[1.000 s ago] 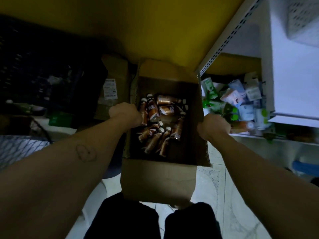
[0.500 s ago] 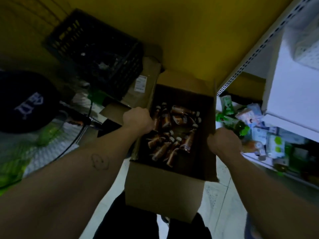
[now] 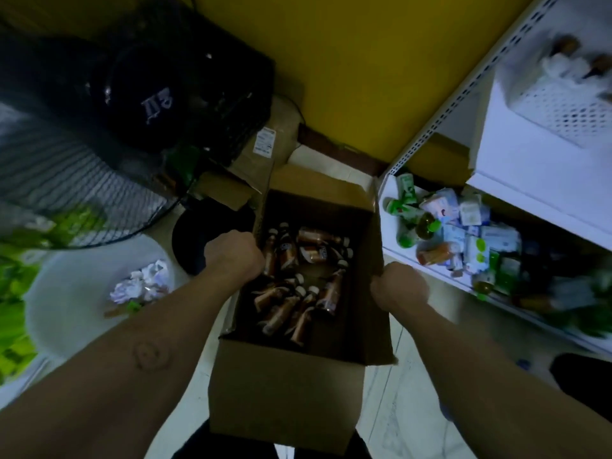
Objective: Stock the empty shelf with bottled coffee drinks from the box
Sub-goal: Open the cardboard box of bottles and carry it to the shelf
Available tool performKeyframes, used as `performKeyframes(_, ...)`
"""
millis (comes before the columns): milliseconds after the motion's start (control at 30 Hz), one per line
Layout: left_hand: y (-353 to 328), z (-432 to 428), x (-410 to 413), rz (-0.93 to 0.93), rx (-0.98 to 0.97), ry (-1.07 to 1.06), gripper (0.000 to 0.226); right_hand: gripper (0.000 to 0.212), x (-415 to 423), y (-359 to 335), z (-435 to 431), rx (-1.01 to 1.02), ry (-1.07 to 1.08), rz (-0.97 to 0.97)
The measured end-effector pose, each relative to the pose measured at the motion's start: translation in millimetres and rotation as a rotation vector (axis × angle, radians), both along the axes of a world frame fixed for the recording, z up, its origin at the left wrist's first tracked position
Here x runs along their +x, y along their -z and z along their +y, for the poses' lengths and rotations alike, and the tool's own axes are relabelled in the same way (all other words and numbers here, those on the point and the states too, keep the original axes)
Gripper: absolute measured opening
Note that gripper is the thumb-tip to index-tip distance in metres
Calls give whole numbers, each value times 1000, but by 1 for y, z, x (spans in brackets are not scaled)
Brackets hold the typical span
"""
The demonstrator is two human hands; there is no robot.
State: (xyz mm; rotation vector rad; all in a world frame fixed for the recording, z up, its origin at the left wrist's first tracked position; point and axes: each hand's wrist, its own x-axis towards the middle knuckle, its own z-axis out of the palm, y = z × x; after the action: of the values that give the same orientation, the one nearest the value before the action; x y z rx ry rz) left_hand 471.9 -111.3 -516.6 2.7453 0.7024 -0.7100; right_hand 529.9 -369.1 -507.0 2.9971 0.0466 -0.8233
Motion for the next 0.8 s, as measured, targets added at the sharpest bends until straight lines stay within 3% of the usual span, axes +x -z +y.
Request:
performKeyframes(200,-5,14,-93,-4,-137,-48,31,26,-81,-32,9,-61,-31,-14)
performKeyframes(467,-21,27,-153,26,-229,-53,25,21,-122,-50,18,-115,-95,-4)
performKeyframes(700,-11,13,-225,37,-135,-112,25,18,-167,-42,2,-123,-200,-23)
performKeyframes(800,-13,3,-261,33,-97,-206,35,19,-179,-44,-2,-80,-266,3)
